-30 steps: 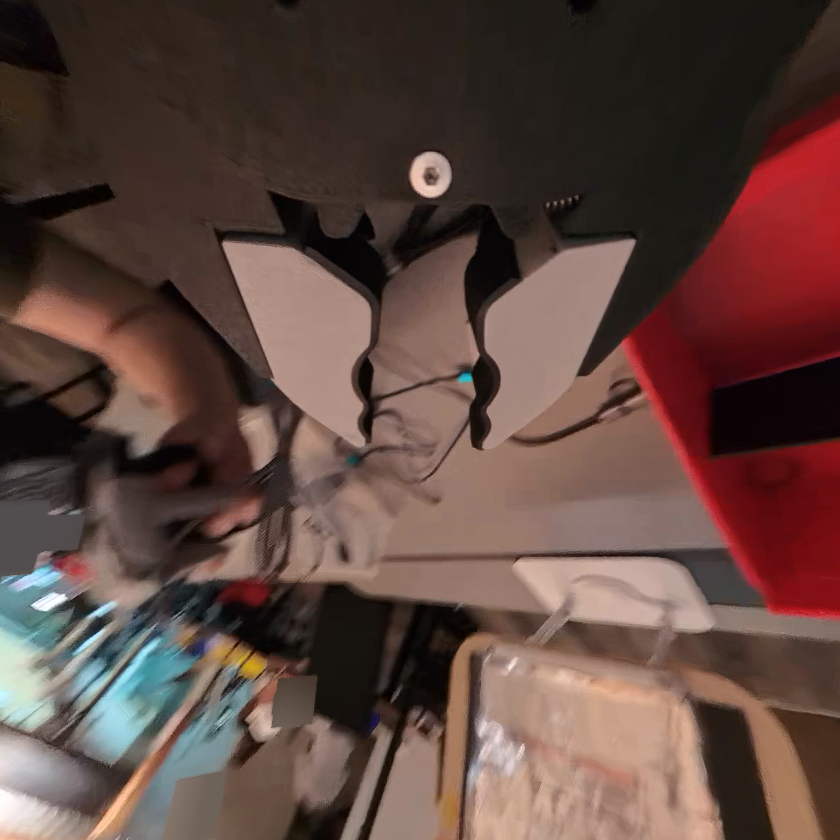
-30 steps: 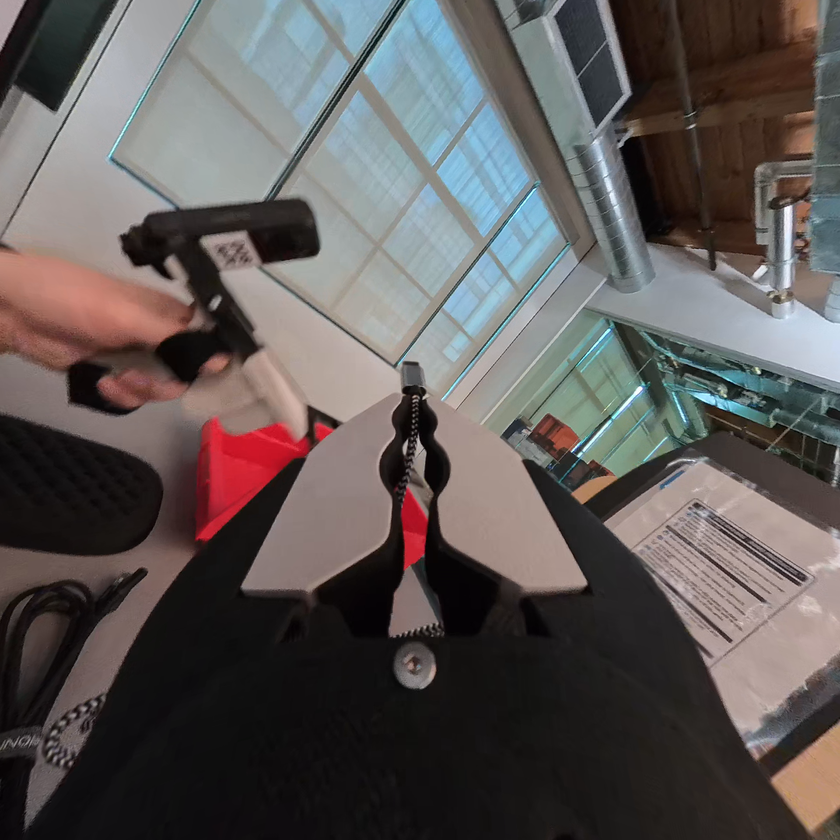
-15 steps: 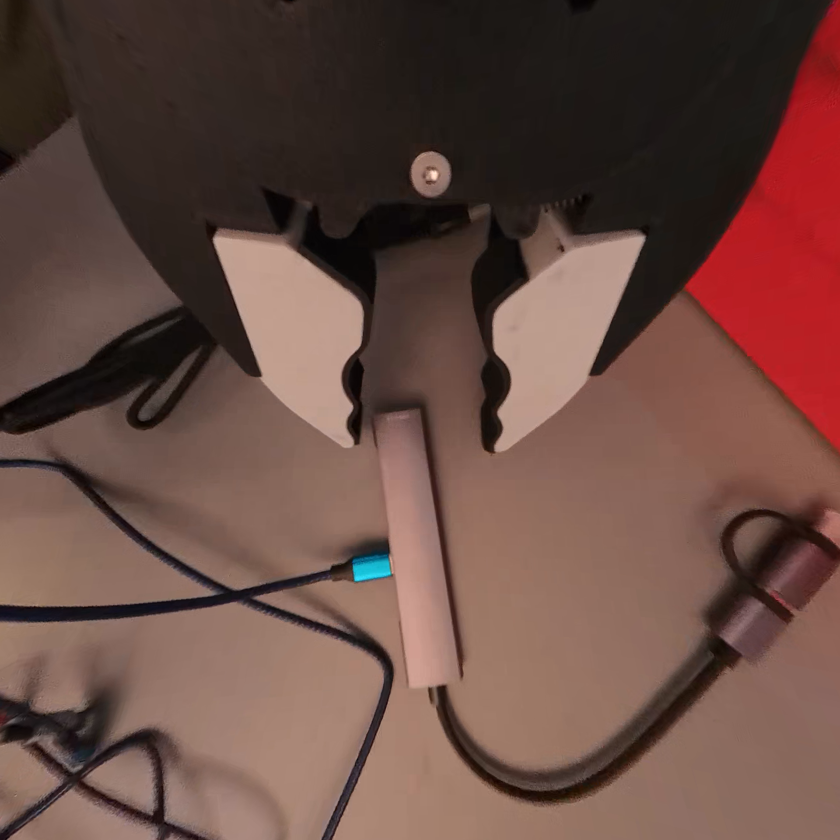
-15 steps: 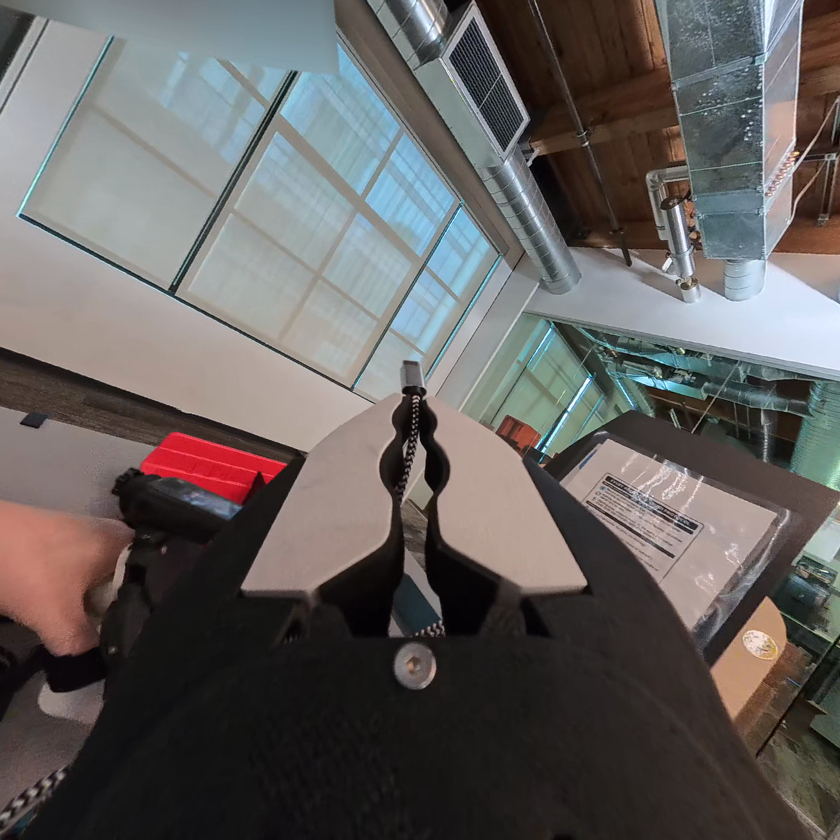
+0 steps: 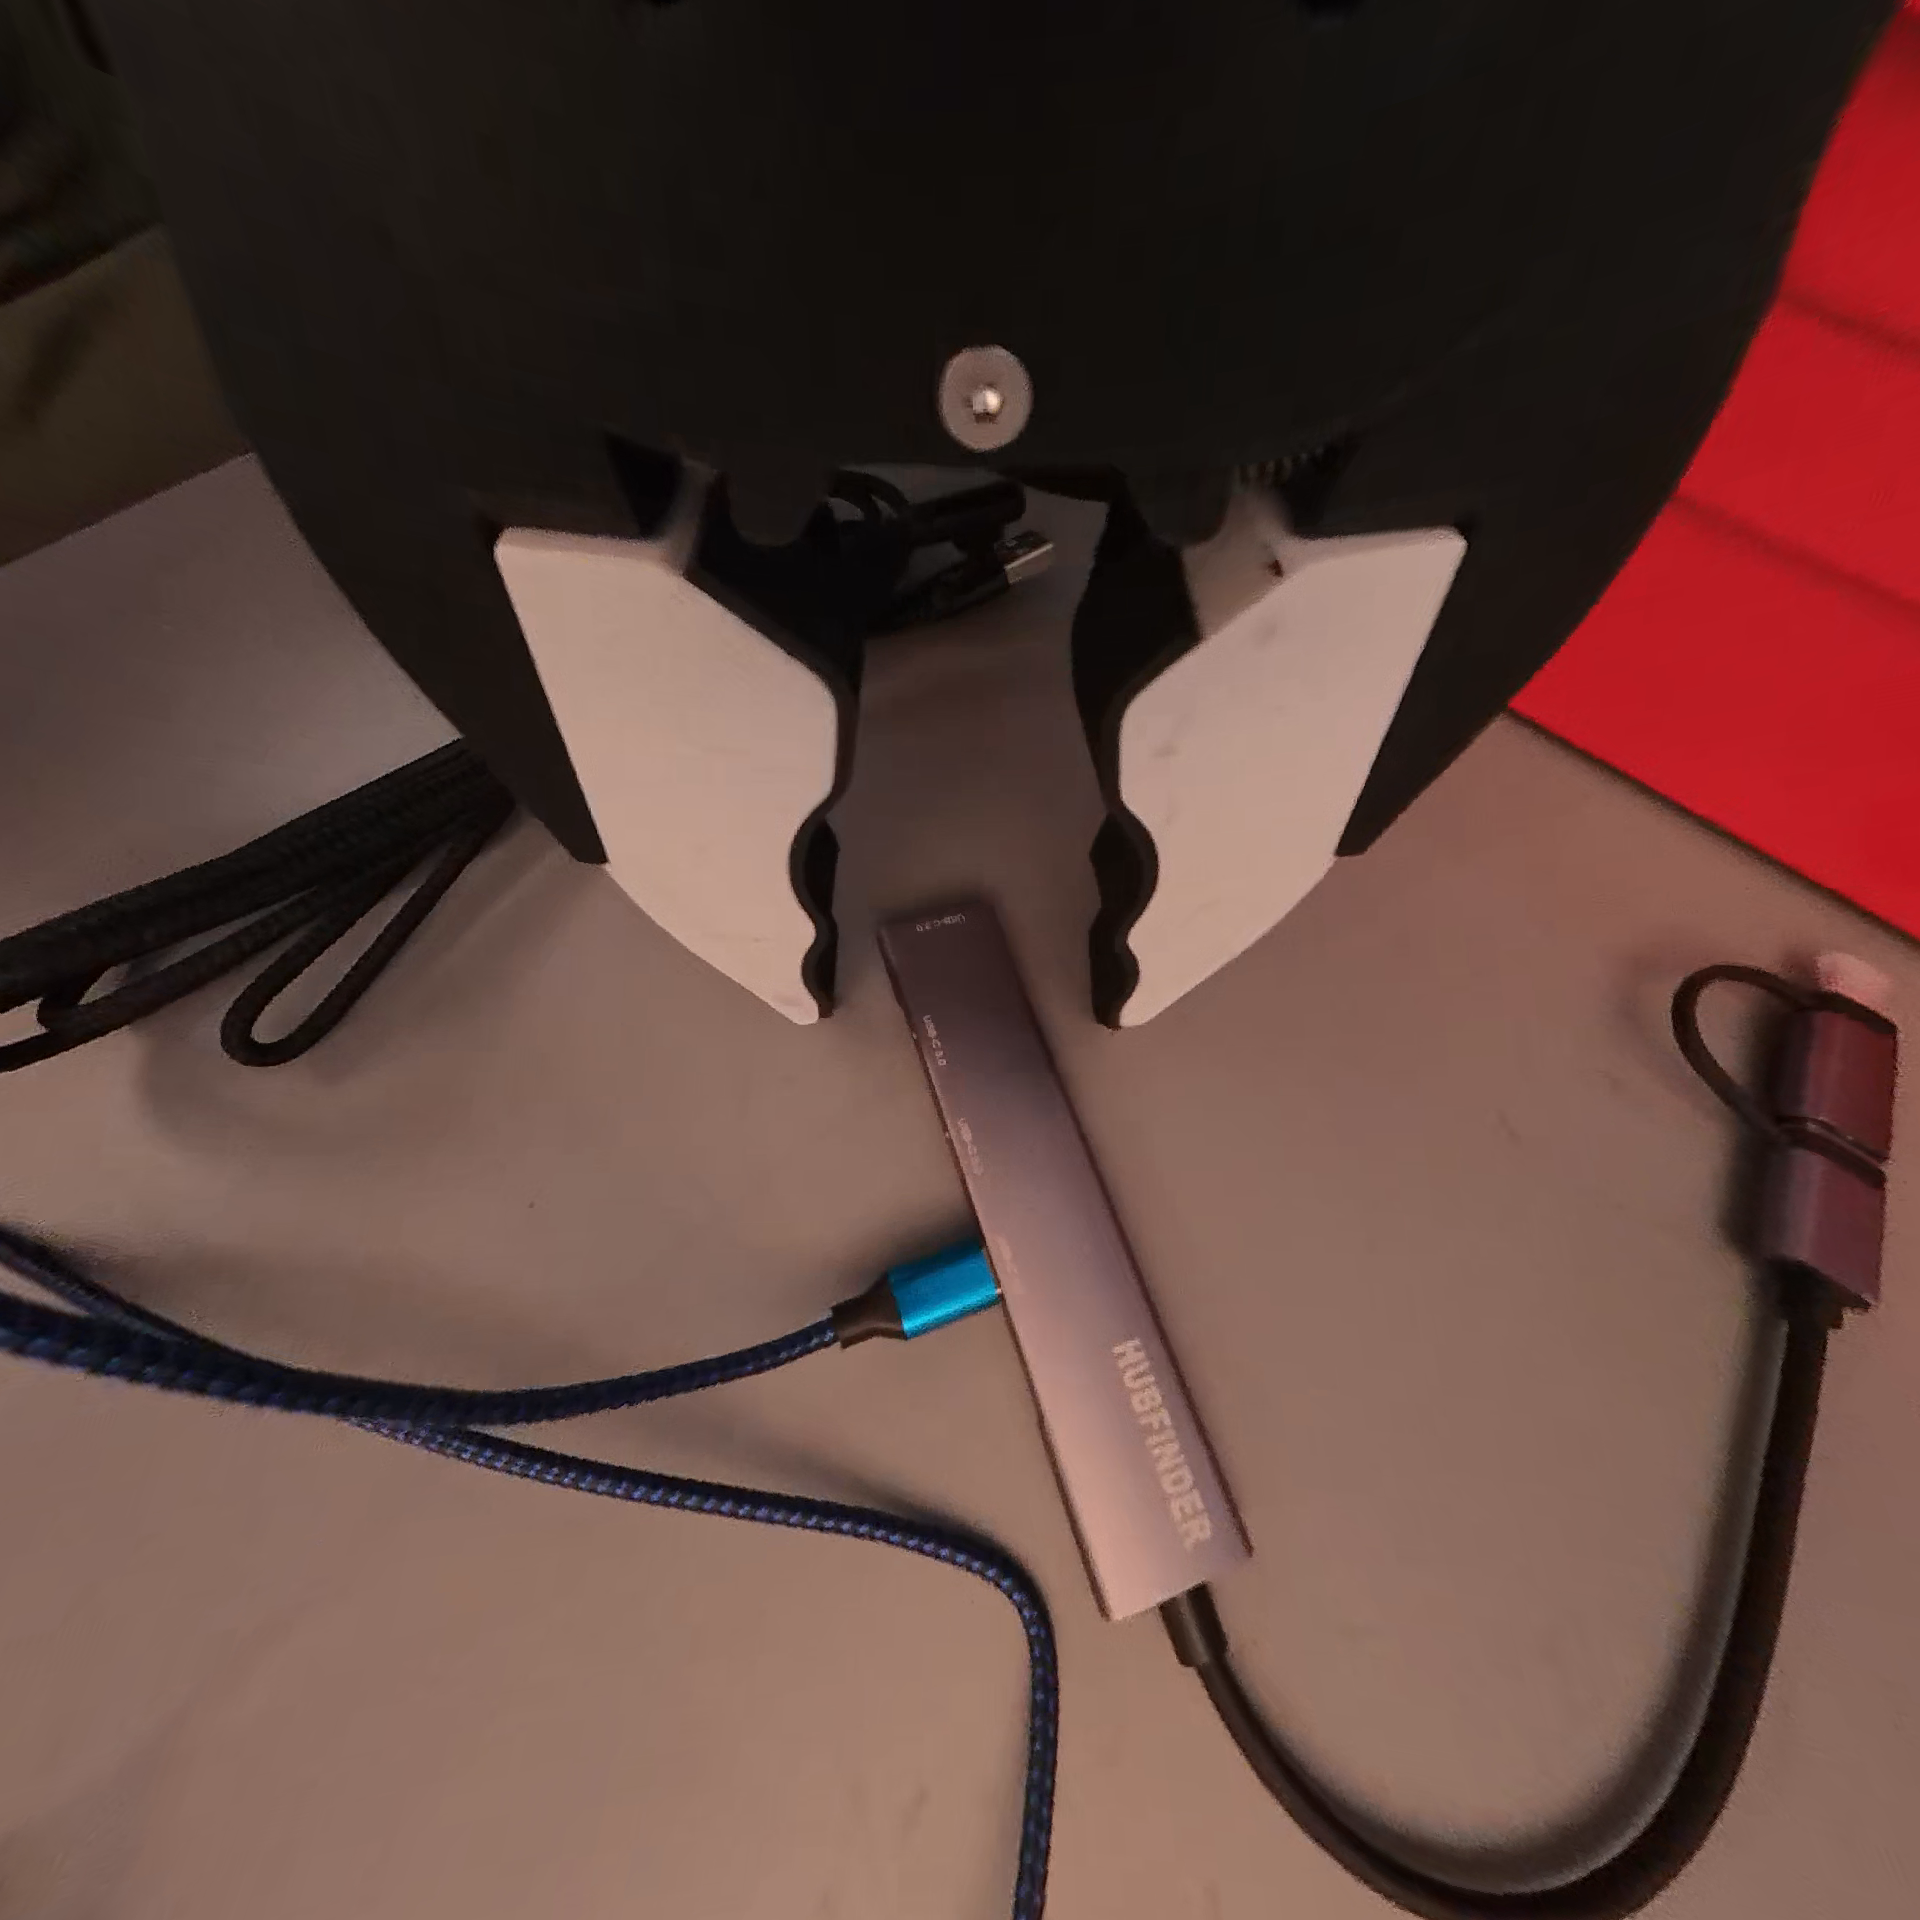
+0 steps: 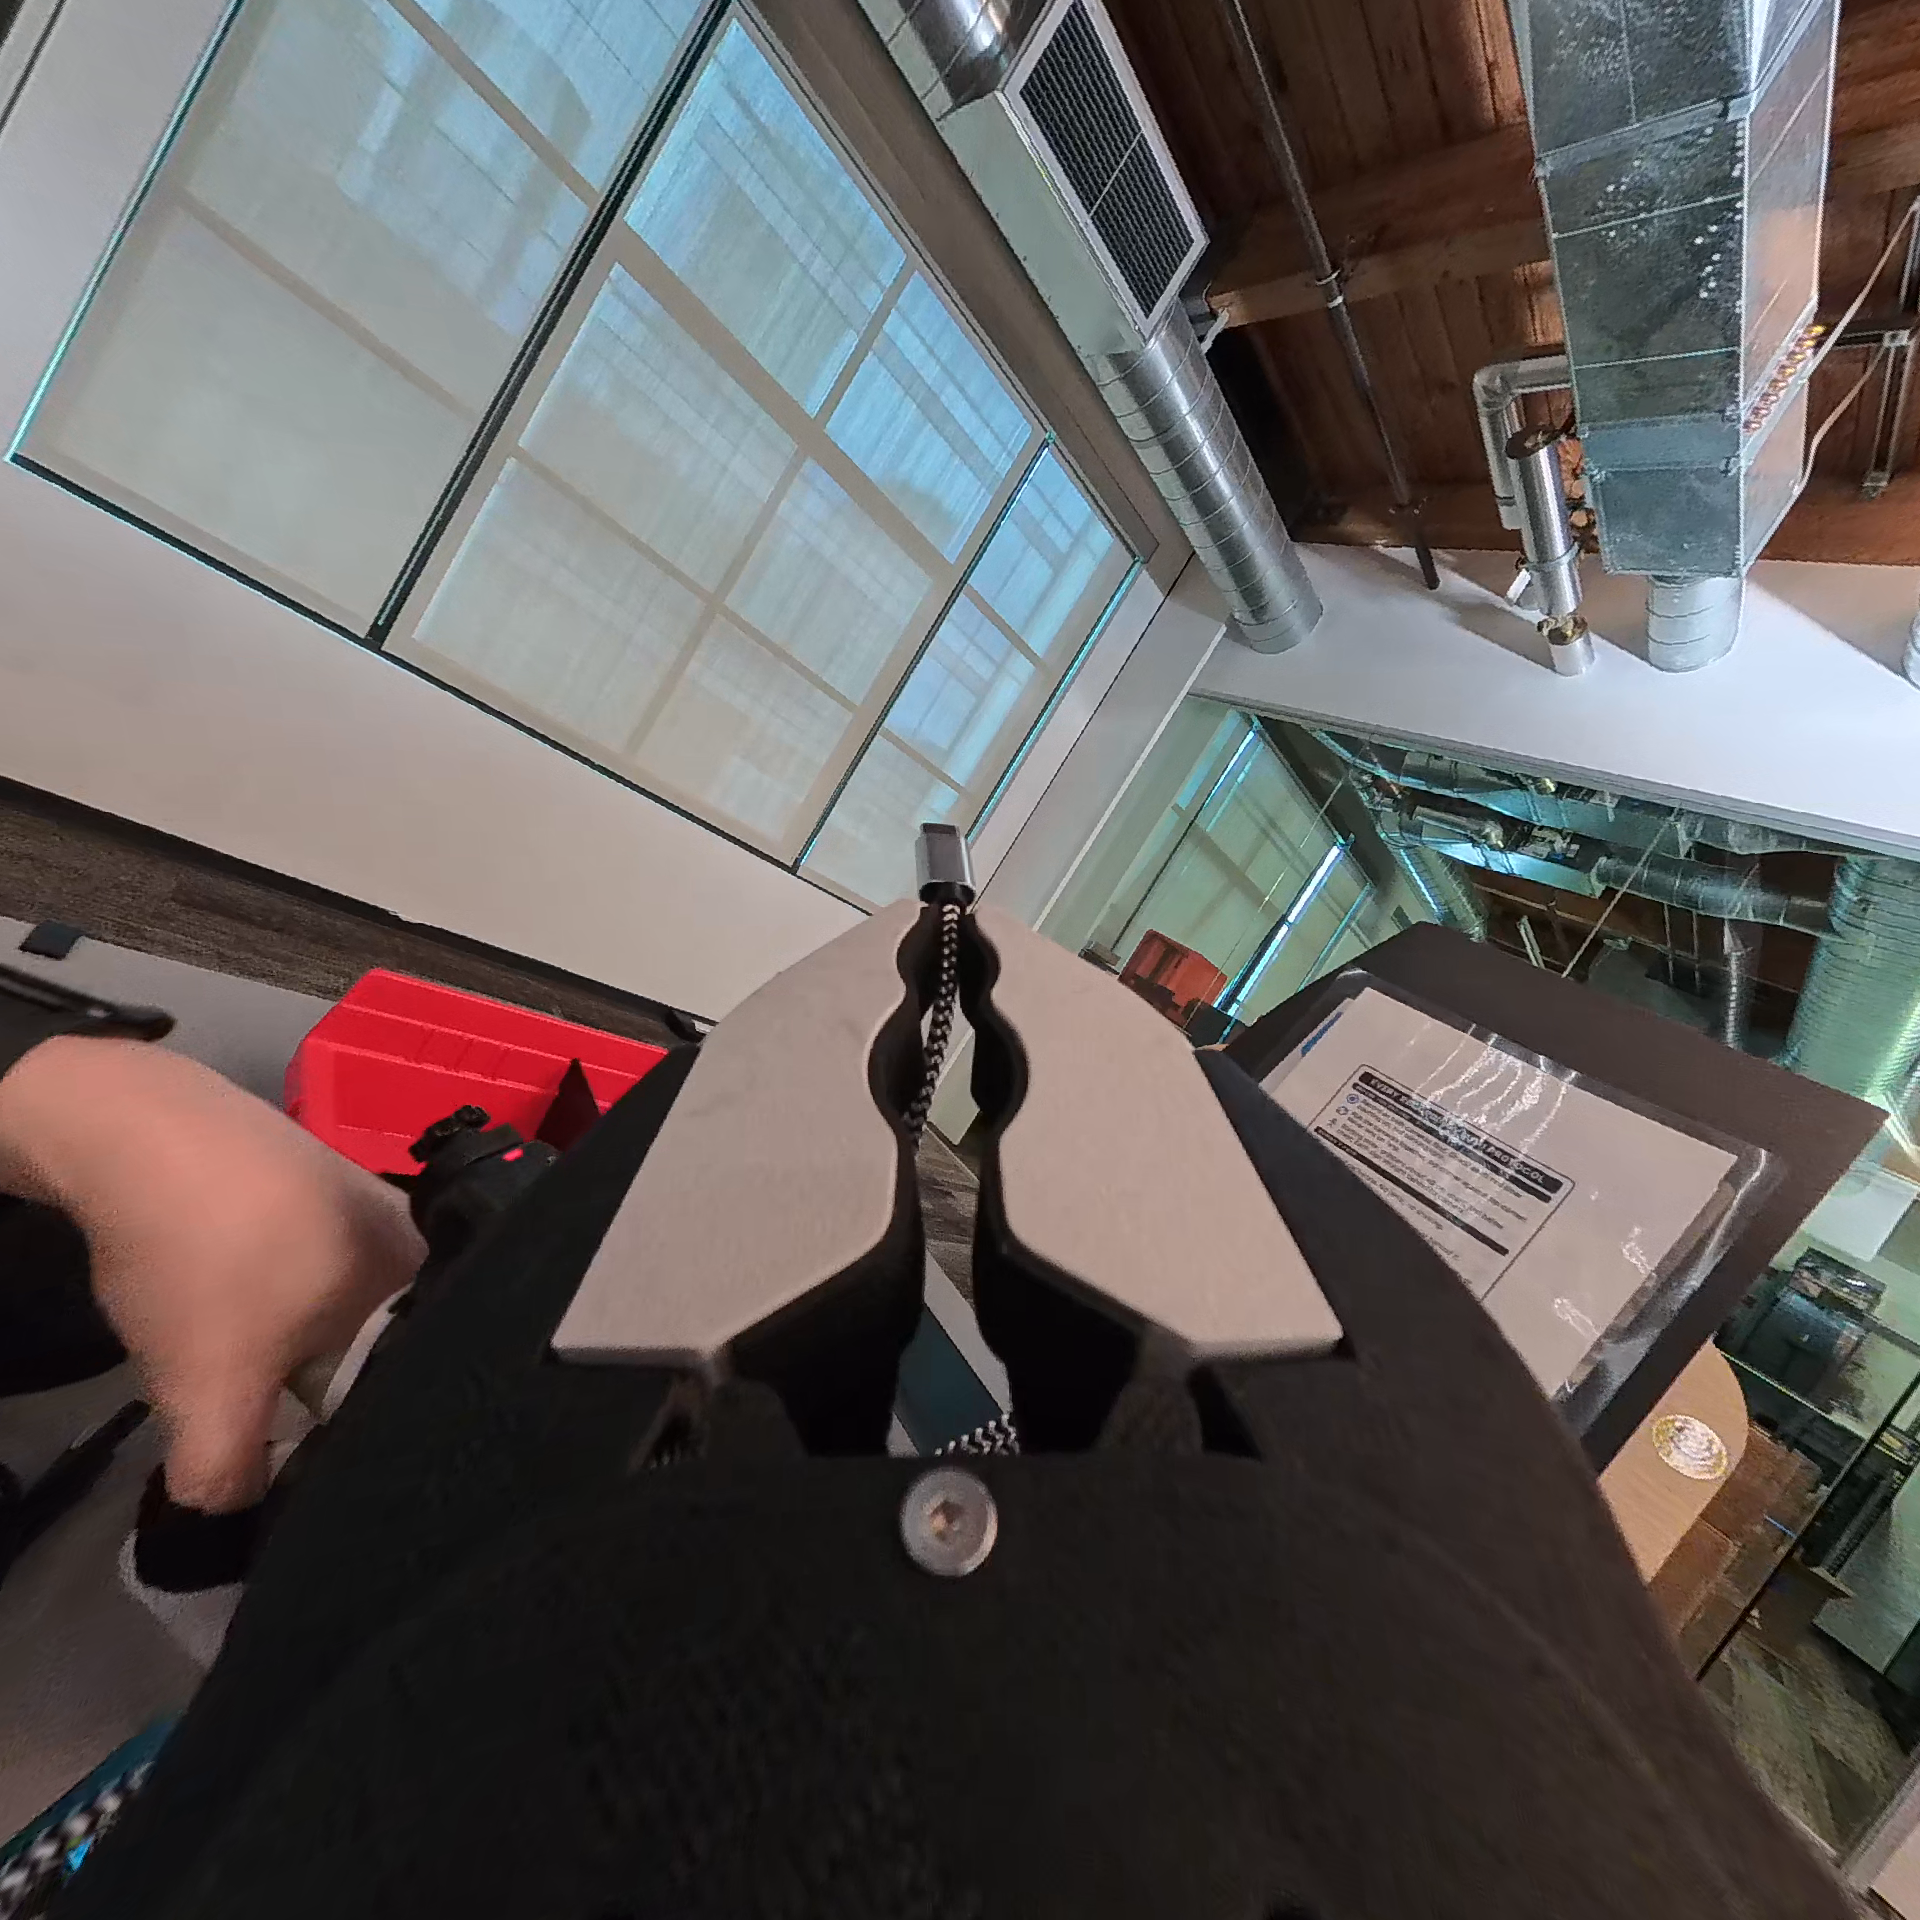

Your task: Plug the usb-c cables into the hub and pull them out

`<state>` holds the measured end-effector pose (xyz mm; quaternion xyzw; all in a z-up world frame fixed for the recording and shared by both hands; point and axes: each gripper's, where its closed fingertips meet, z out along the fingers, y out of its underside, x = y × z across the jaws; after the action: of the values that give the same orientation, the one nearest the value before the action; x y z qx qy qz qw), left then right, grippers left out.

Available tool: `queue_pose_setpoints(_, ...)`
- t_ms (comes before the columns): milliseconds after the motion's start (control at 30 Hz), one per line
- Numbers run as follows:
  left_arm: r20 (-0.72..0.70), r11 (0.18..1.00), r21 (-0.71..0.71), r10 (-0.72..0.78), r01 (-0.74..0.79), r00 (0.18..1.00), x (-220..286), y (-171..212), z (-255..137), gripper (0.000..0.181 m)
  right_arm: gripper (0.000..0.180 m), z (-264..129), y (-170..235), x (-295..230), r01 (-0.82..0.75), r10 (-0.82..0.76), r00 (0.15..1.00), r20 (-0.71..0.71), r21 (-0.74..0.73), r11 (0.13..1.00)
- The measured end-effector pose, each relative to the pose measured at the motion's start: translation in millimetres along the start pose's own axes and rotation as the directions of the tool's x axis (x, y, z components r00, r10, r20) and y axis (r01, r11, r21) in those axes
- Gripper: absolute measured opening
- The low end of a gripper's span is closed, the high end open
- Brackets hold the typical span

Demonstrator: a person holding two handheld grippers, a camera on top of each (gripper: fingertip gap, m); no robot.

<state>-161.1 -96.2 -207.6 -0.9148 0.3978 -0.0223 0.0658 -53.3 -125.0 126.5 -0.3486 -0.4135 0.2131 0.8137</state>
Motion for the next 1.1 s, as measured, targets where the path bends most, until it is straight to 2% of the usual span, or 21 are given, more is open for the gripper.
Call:
queue_pose_setpoints(33,-0.003,1.000,-0.015,0.019,-0.019,1.000,-0.4,0.6,0.0,0.046,0.003,0.0,-0.1,0.1,-0.001,0.001,1.000,0.001,-0.001,1.000)
queue_pose_setpoints(67,-0.006,0.999,-0.035,0.032,-0.032,0.999,-1.5,1.3,-0.2,0.044,0.003,0.0,0.0,-0.1,-0.001,0.001,1.000,0.003,-0.003,1.000)
queue_pose_setpoints(133,-0.019,0.996,-0.078,0.040,-0.042,0.999,-3.3,2.5,-0.6,0.026,0.003,0.5,0.6,-1.0,0.002,-0.002,1.000,0.006,-0.008,1.000)
queue_pose_setpoints(267,-0.095,0.991,-0.135,-0.027,0.014,0.995,-3.4,2.9,-1.7,0.024,0.003,1.2,3.0,-2.1,0.015,-0.015,1.000,0.011,-0.022,1.000)
queue_pose_setpoints(333,-0.219,0.984,-0.144,-0.134,0.104,0.966,1.1,1.2,-3.6,0.024,0.003,1.2,4.7,-1.3,0.017,-0.016,1.000,0.013,-0.030,0.999)
queue_pose_setpoints(400,-0.380,0.968,-0.145,-0.247,0.207,0.891,11.1,-2.6,-6.4,0.023,0.003,0.8,5.9,0.4,0.013,-0.012,1.000,0.012,-0.034,0.999)
queue_pose_setpoints(533,-0.602,0.945,-0.104,-0.309,0.312,0.736,33.2,-12.9,-13.7,0.024,0.003,-0.3,9.7,6.0,0.005,-0.004,1.000,0.011,-0.049,0.999)
queue_pose_setpoints(667,-0.810,0.903,-0.010,-0.260,0.430,0.526,54.2,-33.3,-35.5,0.023,0.003,-1.3,18.1,14.0,-0.011,0.011,1.000,0.001,-0.072,0.997)
queue_pose_setpoints(800,-0.902,0.844,0.128,-0.119,0.521,0.415,57.3,-49.6,-59.2,0.023,0.003,-2.2,28.8,20.9,-0.020,0.020,1.000,0.002,-0.115,0.993)
queue_pose_setpoints(900,-0.917,0.805,0.229,-0.011,0.548,0.399,56.3,-54.7,-76.7,0.023,0.004,-5.1,31.6,30.1,-0.031,0.029,0.999,-0.018,-0.127,0.991)
queue_pose_setpoints(967,-0.921,0.781,0.250,0.010,0.572,0.390,52.2,-54.5,-85.2,0.023,0.004,-8.6,32.3,38.6,-0.042,0.038,0.999,-0.033,-0.134,0.990)
queue_pose_setpoints(1100,-0.880,0.758,0.326,0.025,0.565,0.474,42.1,-52.2,-95.0,0.023,0.003,-18.6,27.4,60.6,-0.080,0.071,0.994,-0.084,-0.116,0.990)
